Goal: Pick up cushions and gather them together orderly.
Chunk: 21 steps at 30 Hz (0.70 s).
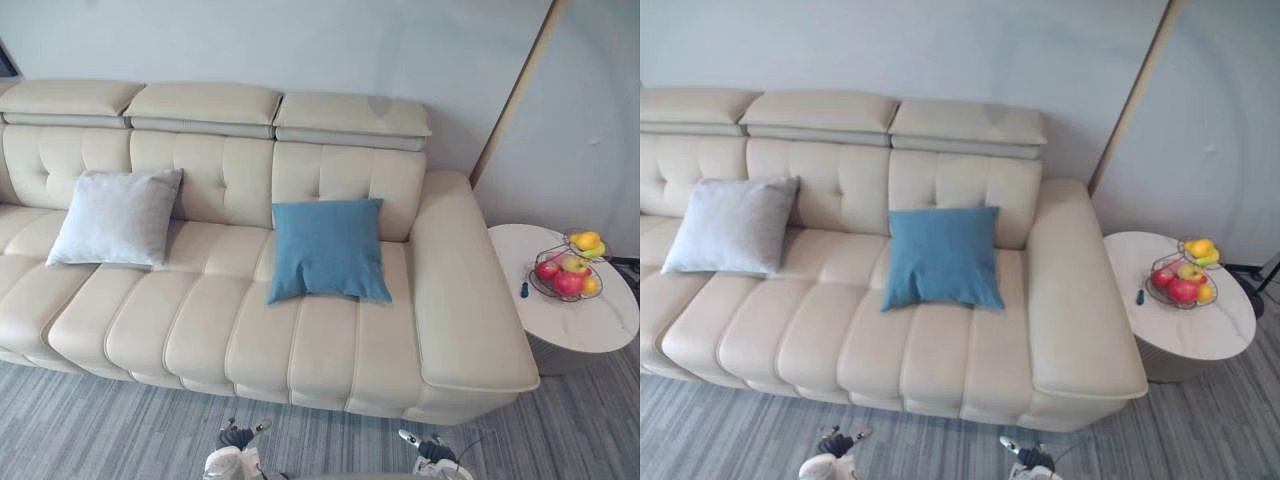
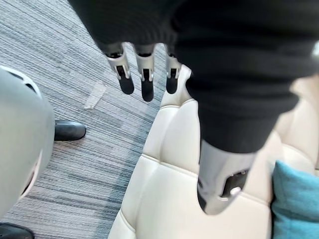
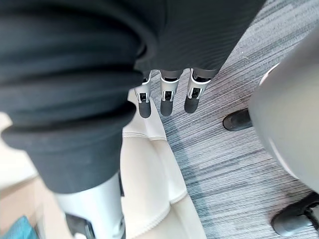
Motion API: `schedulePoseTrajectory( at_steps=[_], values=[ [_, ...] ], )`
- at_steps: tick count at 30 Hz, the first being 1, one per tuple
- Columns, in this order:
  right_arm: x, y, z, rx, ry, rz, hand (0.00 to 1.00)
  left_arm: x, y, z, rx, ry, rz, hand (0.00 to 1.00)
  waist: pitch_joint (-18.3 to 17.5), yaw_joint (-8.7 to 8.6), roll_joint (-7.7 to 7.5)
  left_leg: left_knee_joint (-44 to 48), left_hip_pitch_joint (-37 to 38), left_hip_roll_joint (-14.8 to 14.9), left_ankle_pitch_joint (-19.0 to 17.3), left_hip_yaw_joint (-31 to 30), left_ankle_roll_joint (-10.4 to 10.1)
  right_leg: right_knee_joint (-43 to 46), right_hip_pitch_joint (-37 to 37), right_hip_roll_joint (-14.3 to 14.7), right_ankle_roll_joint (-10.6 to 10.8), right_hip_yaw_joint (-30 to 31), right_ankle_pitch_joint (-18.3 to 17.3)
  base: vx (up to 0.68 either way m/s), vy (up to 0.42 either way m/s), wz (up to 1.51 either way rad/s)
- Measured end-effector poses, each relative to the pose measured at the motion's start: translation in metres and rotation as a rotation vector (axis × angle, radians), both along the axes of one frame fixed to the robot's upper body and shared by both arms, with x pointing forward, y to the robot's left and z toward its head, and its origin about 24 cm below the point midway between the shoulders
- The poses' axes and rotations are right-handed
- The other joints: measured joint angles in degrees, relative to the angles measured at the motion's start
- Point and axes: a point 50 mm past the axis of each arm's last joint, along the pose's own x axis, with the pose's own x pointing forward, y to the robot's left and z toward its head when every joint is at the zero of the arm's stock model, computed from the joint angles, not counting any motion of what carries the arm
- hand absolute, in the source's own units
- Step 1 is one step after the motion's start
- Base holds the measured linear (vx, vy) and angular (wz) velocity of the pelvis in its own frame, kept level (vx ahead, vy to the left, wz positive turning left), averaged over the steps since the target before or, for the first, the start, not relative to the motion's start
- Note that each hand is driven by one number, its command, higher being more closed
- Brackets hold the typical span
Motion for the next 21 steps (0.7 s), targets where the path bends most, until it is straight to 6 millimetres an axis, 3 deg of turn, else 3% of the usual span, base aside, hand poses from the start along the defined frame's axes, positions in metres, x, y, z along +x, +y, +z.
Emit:
schedulePoseTrajectory(
  at_steps=[2,3,14,21],
  values=[
    [-0.002,-0.002,-0.001,-0.002,0.008,-0.002,0.0,-0.001,0.0,0.0,-0.004,0.004,-0.003,0.0,0.0,-0.01,-0.04,-0.5,1.2,0.2,0.0,0.0,0.0,0.0,0.8,0.3,-0.3,0.0,-0.1,0.1,-0.023,-0.05],
    [-0.014,-0.011,-0.004,-0.012,0.055,-0.012,0.0,-0.009,0.009,-0.003,0.018,0.047,-0.017,0.0,2.0,-0.58,-0.46,-6.2,5.6,-0.8,1.9,0.2,-0.3,-0.8,2.1,0.3,-0.2,-0.1,-1.7,0.04,-0.008,-0.02],
    [-0.014,-0.01,-0.004,0.002,0.06,-0.011,0.0,-0.012,0.01,-0.004,0.013,0.062,-0.019,0.0,2.1,-0.6,-0.35,-6.5,4.9,-0.7,1.9,0.5,-0.3,-1.0,1.4,0.2,-0.1,-0.2,-1.6,0.0,0.0,0.0],
    [-0.006,-0.014,-0.002,0.039,0.026,-0.086,0.0,-0.012,0.009,-0.005,-0.027,0.068,0.006,0.0,4.3,-0.81,0.35,-6.2,6.3,0.5,1.3,7.7,-1.2,-1.9,0.4,1.6,-0.3,5.0,-0.2,-0.01,-0.02,-0.39]
  ],
)
